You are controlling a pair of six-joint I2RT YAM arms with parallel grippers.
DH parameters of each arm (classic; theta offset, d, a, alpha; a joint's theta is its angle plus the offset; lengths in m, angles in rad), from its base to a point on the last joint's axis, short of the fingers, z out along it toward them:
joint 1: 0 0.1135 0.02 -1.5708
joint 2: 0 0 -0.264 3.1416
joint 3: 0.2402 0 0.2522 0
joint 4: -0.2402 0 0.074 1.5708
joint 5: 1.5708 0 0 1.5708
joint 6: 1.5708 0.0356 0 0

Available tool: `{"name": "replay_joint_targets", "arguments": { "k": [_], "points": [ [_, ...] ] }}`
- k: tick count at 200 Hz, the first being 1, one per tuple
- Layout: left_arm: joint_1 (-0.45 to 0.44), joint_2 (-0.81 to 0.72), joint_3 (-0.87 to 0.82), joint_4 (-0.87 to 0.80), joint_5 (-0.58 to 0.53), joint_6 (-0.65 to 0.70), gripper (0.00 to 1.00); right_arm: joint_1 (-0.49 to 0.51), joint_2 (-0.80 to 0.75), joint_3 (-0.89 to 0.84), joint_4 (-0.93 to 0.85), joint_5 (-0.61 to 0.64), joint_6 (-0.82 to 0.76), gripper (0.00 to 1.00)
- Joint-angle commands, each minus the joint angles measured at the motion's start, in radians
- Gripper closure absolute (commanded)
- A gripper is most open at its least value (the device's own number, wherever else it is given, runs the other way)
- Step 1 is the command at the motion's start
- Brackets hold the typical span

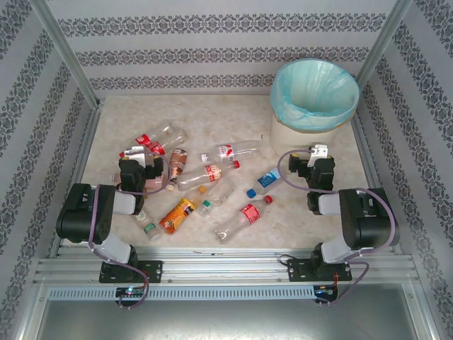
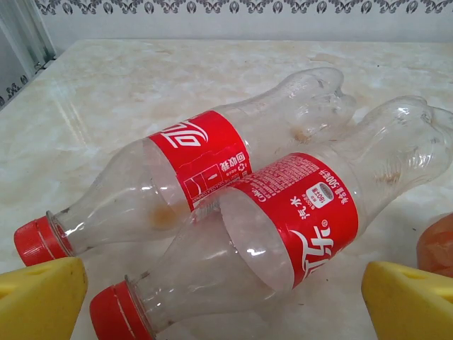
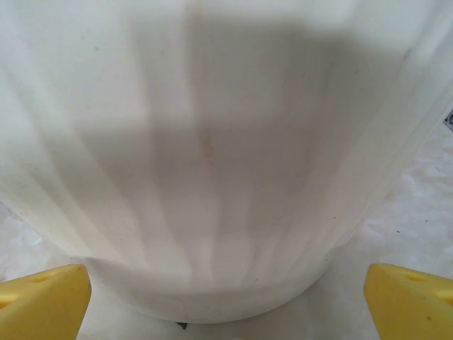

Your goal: Put the plastic bottles in the bin

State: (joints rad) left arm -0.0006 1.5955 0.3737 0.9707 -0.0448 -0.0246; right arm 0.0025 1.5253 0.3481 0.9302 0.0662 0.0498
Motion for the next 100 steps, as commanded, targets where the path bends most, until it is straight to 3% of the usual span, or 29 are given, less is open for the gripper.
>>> {"name": "replay_joint_targets", "arguments": {
  "k": [1, 100],
  "points": [
    [-0.004, -0.009, 0.009, -0.025, 0.034, 0.03, 0.0, 0.007, -0.004, 0.017, 0.021, 0.01, 0.002, 0.02],
    [-0.004, -0.009, 0.014, -0.034, 0.04, 0.031, 0.0, 0.011, -0.002, 0.028, 0.002, -0.025, -0.015, 0.02]
  ]
}}
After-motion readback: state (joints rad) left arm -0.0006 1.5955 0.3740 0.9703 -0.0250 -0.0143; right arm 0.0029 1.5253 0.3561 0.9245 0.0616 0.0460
